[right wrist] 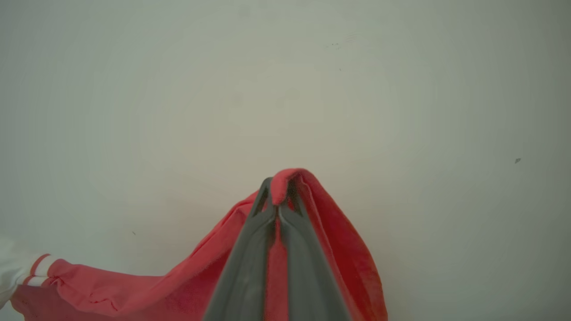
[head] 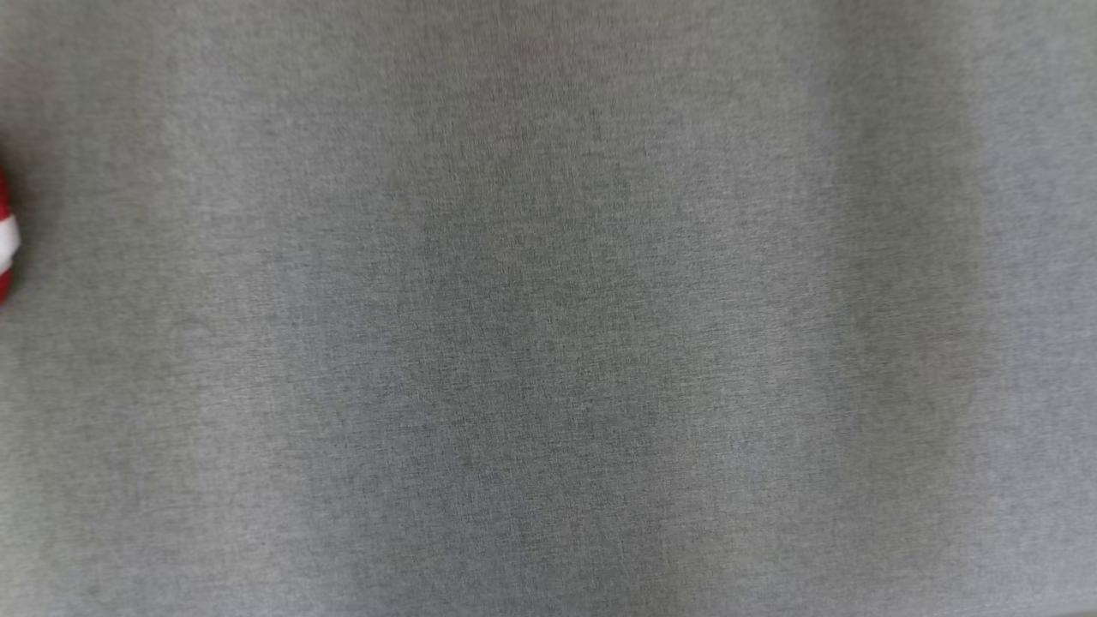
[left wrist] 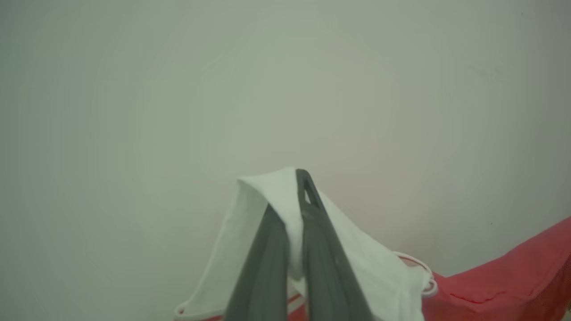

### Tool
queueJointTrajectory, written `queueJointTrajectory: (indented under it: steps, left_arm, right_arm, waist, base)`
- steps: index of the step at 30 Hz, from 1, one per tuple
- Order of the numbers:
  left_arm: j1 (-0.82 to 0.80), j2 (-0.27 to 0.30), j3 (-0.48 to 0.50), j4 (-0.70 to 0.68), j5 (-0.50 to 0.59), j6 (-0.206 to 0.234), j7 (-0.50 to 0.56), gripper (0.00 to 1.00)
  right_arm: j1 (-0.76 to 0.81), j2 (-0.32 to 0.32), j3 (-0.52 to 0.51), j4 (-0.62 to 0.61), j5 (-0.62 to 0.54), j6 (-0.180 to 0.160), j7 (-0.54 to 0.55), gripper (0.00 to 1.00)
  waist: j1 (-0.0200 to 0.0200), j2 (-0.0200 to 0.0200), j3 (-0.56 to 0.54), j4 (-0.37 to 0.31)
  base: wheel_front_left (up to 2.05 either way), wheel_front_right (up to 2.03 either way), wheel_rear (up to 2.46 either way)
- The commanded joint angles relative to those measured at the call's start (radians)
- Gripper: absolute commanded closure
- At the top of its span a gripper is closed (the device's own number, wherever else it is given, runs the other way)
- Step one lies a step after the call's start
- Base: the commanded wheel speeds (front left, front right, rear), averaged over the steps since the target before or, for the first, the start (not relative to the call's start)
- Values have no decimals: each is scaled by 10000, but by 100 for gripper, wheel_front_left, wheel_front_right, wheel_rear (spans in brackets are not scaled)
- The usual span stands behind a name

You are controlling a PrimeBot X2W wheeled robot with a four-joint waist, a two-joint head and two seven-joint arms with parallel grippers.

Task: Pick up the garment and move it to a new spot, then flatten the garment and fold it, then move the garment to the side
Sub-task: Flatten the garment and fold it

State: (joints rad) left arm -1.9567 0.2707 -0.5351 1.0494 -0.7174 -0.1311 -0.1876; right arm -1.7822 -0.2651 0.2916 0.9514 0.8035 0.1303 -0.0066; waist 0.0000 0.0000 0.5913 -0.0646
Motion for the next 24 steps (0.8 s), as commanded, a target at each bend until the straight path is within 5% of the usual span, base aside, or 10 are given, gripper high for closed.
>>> queueJointTrajectory:
  steps: [1, 11, 17, 24]
  left_arm:
    - [317, 154, -24, -132, -119, 16, -118, 100]
    - [5271, 1481, 121, -2960, -1383, 157, -726, 100]
    - [9204, 2030, 1137, -6177, -1675, 1382, -777, 100]
    - [14107, 1732, 2041, -10034, -1604, 2896, -771, 100]
  right_arm:
    - [245, -50, 84, -116, 132, 3, -25, 100]
    - [4351, -798, 1292, -2681, 1884, 3, -238, 100]
    - [7508, -1407, 1716, -4473, 2574, 3, -508, 100]
    - [11001, -1977, 1699, -6073, 2883, 3, -818, 100]
  waist:
    - [0, 0, -251, -11]
    - [0, 0, -1687, 37]
    - [0, 0, -2422, 73]
    - [0, 0, -3032, 114]
  base:
    - [0, 0, 0]
    - [0, 0, 0]
    - [0, 0, 0]
    - [0, 0, 0]
